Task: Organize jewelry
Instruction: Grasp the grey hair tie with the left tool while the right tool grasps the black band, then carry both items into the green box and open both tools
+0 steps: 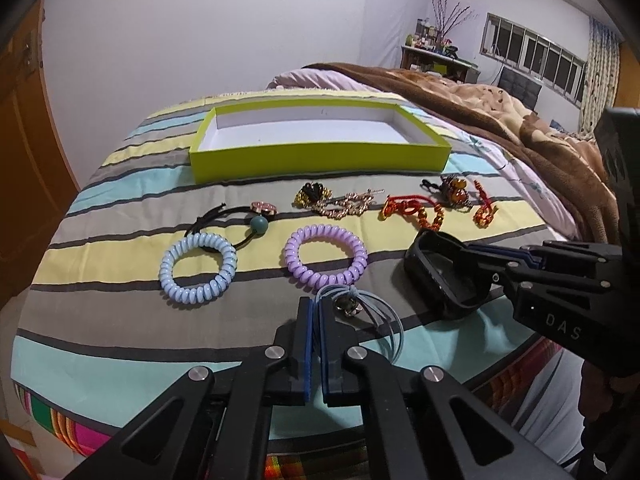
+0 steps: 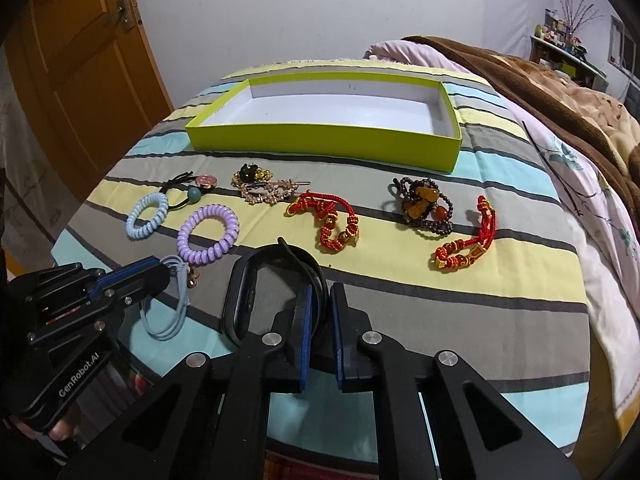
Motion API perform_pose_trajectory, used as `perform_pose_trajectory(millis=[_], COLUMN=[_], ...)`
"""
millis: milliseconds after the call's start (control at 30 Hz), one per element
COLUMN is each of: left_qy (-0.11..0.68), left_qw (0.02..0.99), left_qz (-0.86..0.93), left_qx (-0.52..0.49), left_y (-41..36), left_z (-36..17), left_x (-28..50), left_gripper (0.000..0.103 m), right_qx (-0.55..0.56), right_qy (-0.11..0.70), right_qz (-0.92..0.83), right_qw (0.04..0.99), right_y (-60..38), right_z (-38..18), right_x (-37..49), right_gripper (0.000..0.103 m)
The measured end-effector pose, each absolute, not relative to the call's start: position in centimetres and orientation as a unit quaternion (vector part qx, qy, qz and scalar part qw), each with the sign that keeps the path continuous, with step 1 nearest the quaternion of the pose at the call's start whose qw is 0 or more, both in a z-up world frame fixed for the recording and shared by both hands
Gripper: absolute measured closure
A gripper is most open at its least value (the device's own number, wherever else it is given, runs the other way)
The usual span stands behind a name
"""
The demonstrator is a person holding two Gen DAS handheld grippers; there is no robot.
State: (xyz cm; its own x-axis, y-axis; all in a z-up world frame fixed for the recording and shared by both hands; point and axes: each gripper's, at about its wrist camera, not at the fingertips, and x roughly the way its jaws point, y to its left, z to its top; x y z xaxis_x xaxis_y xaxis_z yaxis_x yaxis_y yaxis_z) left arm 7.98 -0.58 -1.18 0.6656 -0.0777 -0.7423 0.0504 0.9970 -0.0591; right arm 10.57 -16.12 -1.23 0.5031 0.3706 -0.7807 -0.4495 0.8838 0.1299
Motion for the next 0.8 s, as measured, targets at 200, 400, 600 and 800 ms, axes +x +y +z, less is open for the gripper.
perform_pose_trajectory(millis=[200,400,600,800], left_qy=[0.389,0.380,0.363,0.349], left_qw=[0.920,0.923,0.929,0.935], left_qz=[-0.041,-0.044,-0.044,-0.032], left_qx=[-0.027,-0.043,-0.049,-0.050], left_y=[-0.1,0.8,1.9,3.3], left_z=[0.0,1.2,3.1,4.7], left_x=[7.6,8.2,10.0,13.4], left_gripper=[0.101,0.101,0.101,0.101], right_qx=[-0.032,-0.025,-0.027,-0.036], right_qy=[0.425,0.412,0.399,0.382], right_qz=[0.243,0.247,0.247,0.240], right_qw=[0.872,0.876,0.883,0.892], right_y=[-16.6,-16.7,-16.8,-16.6], right_z=[-0.3,0.7,1.8,3.2], right_x=[10.1,10.4,11.6,14.3], right_gripper=[0.094,0.094,0.094,0.094])
